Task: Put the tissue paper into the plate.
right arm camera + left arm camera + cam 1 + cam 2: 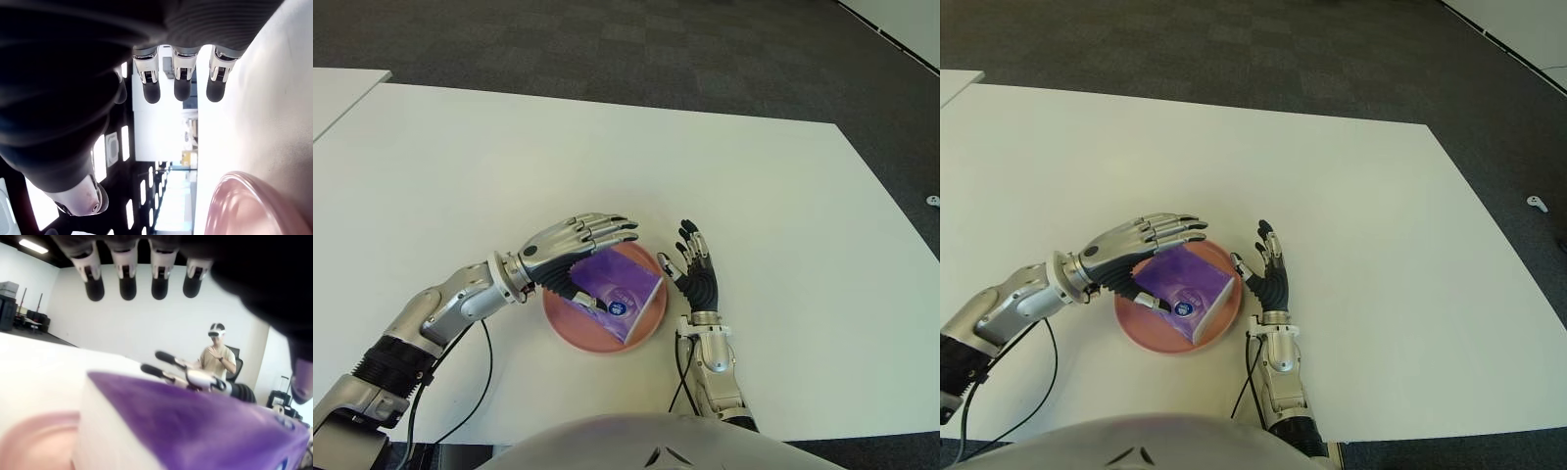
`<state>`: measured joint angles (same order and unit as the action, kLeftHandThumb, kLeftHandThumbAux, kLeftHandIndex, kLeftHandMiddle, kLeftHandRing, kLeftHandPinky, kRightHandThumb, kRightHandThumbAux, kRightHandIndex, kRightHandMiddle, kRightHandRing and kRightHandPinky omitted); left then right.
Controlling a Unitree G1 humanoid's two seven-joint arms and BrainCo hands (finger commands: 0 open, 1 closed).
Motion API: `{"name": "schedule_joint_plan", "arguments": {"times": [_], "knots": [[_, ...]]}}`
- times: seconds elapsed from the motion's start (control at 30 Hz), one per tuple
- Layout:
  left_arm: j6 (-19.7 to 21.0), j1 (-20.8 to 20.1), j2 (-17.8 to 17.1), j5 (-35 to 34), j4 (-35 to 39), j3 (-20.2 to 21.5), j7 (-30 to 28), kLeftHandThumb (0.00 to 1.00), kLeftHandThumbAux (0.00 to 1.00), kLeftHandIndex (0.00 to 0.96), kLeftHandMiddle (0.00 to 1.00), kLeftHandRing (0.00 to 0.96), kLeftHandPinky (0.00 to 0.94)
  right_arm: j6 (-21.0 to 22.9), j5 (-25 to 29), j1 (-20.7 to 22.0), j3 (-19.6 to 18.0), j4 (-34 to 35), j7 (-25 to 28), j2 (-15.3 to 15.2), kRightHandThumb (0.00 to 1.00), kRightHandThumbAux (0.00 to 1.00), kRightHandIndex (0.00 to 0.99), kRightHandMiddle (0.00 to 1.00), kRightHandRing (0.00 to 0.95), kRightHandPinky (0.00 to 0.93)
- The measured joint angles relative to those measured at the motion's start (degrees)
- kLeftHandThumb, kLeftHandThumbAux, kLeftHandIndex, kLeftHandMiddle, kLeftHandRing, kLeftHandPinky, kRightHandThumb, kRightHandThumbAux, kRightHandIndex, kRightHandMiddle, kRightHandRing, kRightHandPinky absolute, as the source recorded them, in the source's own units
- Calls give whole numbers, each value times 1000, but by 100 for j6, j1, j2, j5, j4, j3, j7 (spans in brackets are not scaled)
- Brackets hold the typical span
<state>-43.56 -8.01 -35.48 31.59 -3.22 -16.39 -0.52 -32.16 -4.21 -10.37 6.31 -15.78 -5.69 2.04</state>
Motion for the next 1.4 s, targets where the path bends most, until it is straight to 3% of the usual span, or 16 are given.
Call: {"name": "schedule_joint_plan", "arguments": {"times": [0.27,0.5,0.77,1.0,1.4], "knots": [[325,-148,37,-1938,51,560,-437,41,461,0,0,0,0,0,4,-6,1,15,43,0,0,705,0,0,0,0],[1341,-121,414,-3401,429,1163,-547,3,428,0,0,0,0,0,3,-10,11,13,61,4,1,680,0,0,0,0],[2067,223,993,-4724,451,1644,-701,0,526,0,0,0,0,0,1,-10,12,11,56,5,8,693,0,0,0,0],[2480,318,1376,-5029,-151,1953,-751,0,572,0,0,0,0,9,-4,-16,17,10,39,7,11,680,0,0,0,0],[2375,576,1738,-4592,-1298,2299,-707,0,559,0,0,0,0,76,-11,-34,41,28,13,18,8,661,0,0,0,0]]}}
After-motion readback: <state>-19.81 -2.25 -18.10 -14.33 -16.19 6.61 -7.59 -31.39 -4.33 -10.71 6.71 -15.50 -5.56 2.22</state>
